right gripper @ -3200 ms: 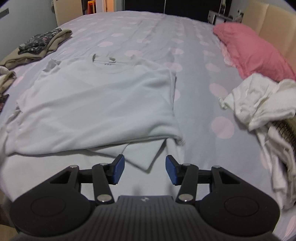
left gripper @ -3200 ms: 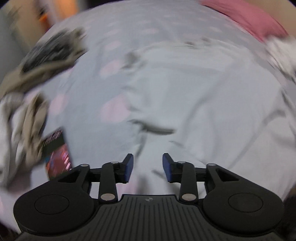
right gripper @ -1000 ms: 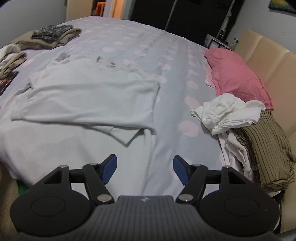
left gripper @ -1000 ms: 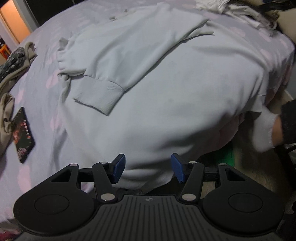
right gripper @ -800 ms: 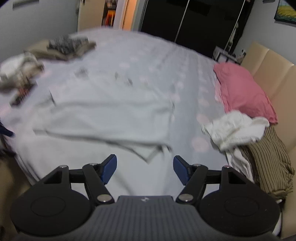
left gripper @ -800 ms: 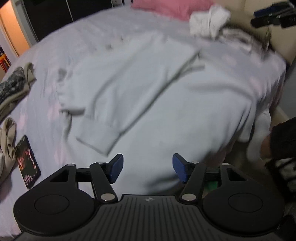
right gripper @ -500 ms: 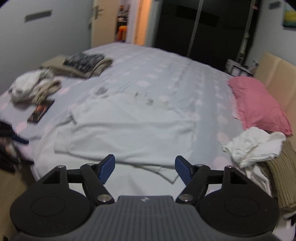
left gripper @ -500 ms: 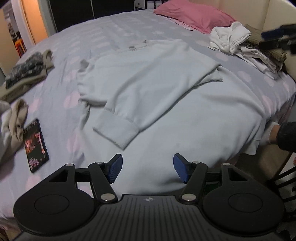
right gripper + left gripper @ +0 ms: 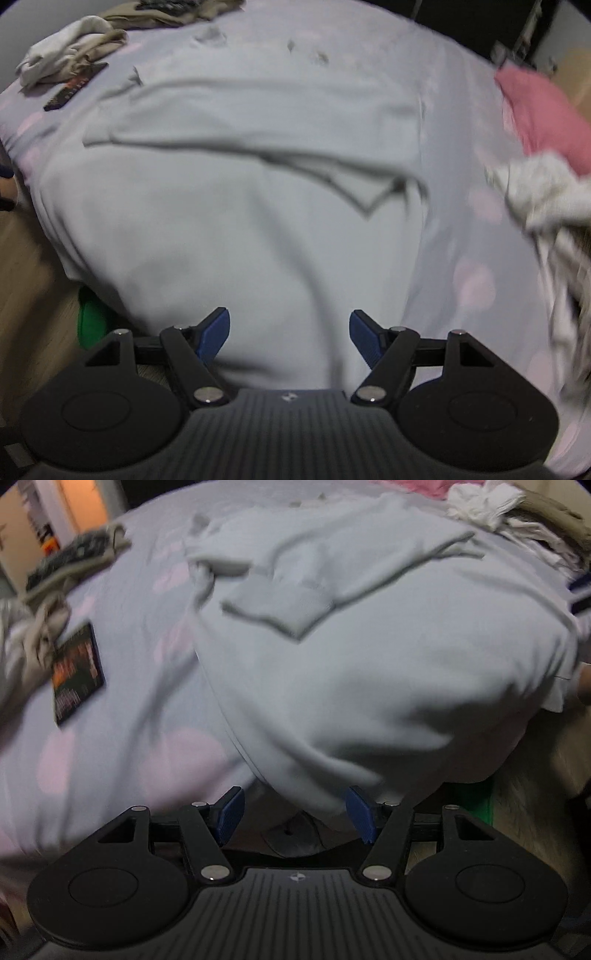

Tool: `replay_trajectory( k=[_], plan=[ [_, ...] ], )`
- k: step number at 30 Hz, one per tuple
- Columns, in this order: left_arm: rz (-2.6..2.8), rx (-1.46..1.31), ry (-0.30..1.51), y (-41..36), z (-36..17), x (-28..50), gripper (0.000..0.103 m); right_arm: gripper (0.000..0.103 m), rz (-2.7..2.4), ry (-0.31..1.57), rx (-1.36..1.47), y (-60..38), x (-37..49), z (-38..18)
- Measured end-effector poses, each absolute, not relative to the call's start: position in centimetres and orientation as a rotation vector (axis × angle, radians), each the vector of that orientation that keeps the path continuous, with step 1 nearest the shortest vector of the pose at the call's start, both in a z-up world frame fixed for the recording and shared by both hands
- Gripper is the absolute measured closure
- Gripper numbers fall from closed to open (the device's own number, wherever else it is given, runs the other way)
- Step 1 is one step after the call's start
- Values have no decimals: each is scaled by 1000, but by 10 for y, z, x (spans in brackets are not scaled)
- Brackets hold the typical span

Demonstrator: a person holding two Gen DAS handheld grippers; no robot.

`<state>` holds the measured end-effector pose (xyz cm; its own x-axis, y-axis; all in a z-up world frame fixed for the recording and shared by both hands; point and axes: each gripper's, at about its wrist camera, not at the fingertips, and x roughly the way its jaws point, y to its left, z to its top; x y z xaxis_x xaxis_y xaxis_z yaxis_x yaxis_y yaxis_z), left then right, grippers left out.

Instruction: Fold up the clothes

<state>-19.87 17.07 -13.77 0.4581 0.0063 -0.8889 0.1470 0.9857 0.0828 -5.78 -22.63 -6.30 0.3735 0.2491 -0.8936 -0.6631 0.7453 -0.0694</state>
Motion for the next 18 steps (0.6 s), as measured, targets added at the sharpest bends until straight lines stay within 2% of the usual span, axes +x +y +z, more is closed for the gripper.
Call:
replay_trajectory(
  k=[5,11,18],
  plan=[
    [-125,159,1078,154,-160,-192,44,29,545,1180,-356,-248,-72,-106],
    [-144,179,1102,149,-177,-188,44,29,484,1193,-441,-245,-87,-143],
    [-166,202,1125,145,-196,-183,44,31,381,1234,-288,-262,-69,-165]
  ],
)
